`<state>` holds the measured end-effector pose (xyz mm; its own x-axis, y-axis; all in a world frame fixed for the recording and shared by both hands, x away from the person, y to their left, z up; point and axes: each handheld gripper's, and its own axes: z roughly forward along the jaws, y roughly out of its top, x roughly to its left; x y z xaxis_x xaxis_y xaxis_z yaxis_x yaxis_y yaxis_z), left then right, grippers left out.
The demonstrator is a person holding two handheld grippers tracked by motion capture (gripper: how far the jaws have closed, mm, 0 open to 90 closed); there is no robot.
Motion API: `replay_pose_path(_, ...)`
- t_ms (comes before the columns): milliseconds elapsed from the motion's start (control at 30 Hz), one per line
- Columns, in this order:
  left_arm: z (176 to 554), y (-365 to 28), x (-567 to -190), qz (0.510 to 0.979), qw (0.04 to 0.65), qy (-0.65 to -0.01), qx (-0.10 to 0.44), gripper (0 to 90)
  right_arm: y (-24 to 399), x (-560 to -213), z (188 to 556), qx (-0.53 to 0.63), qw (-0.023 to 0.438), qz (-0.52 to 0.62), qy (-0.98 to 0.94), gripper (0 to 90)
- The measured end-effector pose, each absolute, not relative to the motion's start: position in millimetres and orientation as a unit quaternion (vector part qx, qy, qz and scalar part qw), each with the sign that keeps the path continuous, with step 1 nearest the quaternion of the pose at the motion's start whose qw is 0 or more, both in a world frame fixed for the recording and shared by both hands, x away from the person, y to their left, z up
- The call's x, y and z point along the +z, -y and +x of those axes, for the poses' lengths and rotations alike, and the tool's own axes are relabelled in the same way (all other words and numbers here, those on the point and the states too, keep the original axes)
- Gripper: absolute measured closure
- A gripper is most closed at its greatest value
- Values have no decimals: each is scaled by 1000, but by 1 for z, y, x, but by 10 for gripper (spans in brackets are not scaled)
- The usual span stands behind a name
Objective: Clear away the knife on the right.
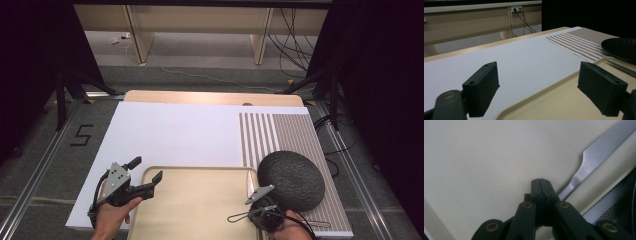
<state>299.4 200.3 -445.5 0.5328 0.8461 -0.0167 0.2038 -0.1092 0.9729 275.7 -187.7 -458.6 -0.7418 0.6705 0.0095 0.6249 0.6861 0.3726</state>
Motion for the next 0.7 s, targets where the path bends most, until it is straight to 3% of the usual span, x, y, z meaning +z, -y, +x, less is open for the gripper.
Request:
replay_pose_path(233, 300, -201, -445, 684, 545, -384, 295, 167, 190, -456, 276, 207, 59, 357, -909, 857)
replay_pose_path(500, 300, -201, -445, 684, 545, -384, 295, 167, 198, -447, 277, 292, 32, 356, -887, 575)
replay_pose_path(700, 300, -201, -446, 683, 546, -386, 293, 167, 207, -438, 279, 348, 15, 385, -855, 421)
